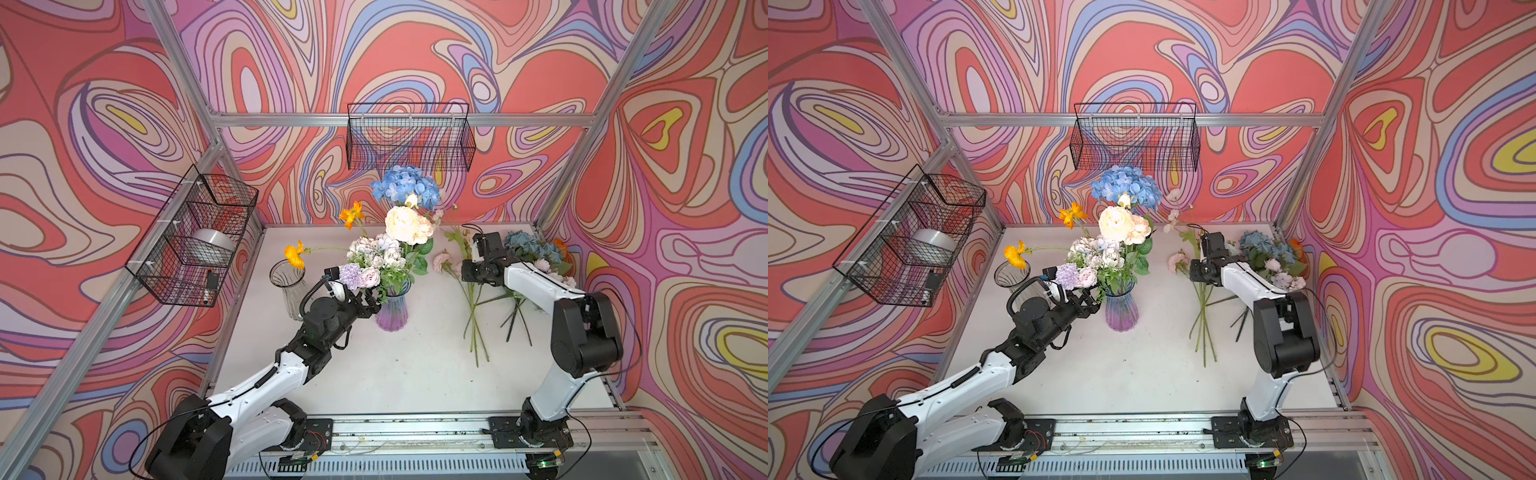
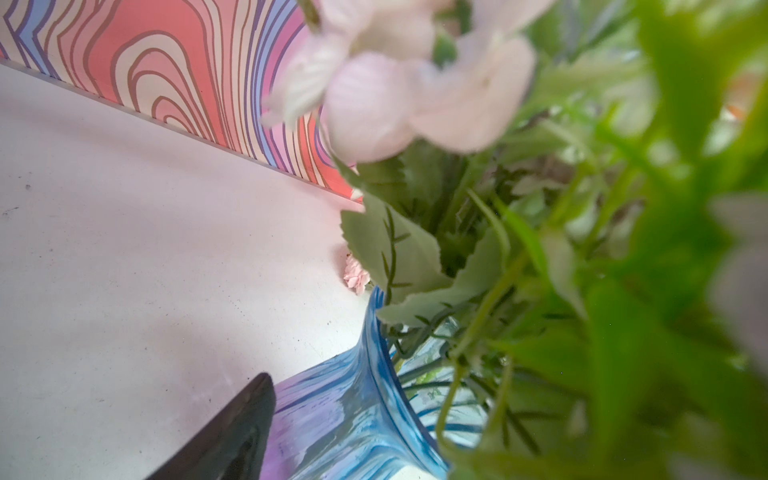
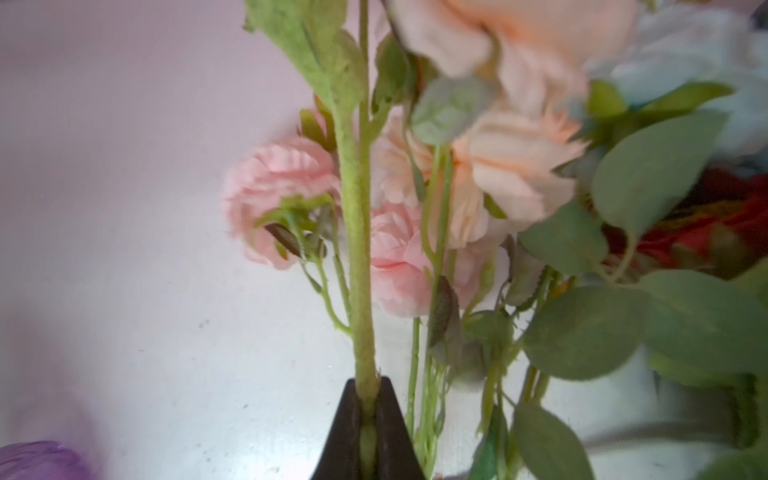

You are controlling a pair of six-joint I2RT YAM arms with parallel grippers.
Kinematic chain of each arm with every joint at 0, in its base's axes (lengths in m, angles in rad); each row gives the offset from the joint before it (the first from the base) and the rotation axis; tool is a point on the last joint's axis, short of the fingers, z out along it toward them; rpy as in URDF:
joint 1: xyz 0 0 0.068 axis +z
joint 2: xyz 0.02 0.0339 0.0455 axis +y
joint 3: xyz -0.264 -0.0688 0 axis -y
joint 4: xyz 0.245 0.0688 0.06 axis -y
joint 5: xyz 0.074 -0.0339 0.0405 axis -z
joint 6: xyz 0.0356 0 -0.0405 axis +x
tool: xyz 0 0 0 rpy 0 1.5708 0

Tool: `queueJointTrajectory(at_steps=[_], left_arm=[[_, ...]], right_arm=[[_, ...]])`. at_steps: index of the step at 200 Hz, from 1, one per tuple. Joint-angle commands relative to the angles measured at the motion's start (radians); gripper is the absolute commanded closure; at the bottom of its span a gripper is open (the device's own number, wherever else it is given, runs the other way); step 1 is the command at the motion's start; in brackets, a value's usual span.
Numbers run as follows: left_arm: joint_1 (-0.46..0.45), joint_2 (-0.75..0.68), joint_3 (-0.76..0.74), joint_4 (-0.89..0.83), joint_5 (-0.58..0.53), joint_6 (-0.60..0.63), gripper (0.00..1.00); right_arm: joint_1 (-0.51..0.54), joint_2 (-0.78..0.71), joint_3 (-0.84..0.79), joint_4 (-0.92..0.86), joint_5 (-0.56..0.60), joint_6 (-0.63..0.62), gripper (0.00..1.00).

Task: Arrange the flowers into the vase
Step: 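Lift the white poppies upright and raise them above the table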

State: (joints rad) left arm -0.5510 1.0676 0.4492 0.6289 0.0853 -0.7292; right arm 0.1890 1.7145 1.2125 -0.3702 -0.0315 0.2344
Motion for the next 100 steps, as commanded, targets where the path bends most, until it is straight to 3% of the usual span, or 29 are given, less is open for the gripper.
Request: queueJointTrajectory(at_steps=[1, 30, 71, 100], left_arm=[[-0.003, -0.012, 0.010, 0.027, -0.004, 0.004, 0.13], [-0.003, -0.011, 0.011, 0.035, 0.002, 0.001, 0.13], [-0.004, -0.011, 0.005, 0.047, 0.005, -0.007, 0.13], [-0.003, -0.015, -0.001, 0.048, 0.005, -0.007, 0.13]], right_arm=[[-0.005, -0.058, -0.081, 0.150, -0.047, 0.053, 1.00], [-0.005, -0.115, -0.192, 0.301, -0.077, 0.075, 1.00], [-0.005, -0.155, -0.347, 0.570, -0.258, 0.251, 1.00], [0.000, -0.200, -0.559, 1.010, -0.325, 0.321, 1.00]])
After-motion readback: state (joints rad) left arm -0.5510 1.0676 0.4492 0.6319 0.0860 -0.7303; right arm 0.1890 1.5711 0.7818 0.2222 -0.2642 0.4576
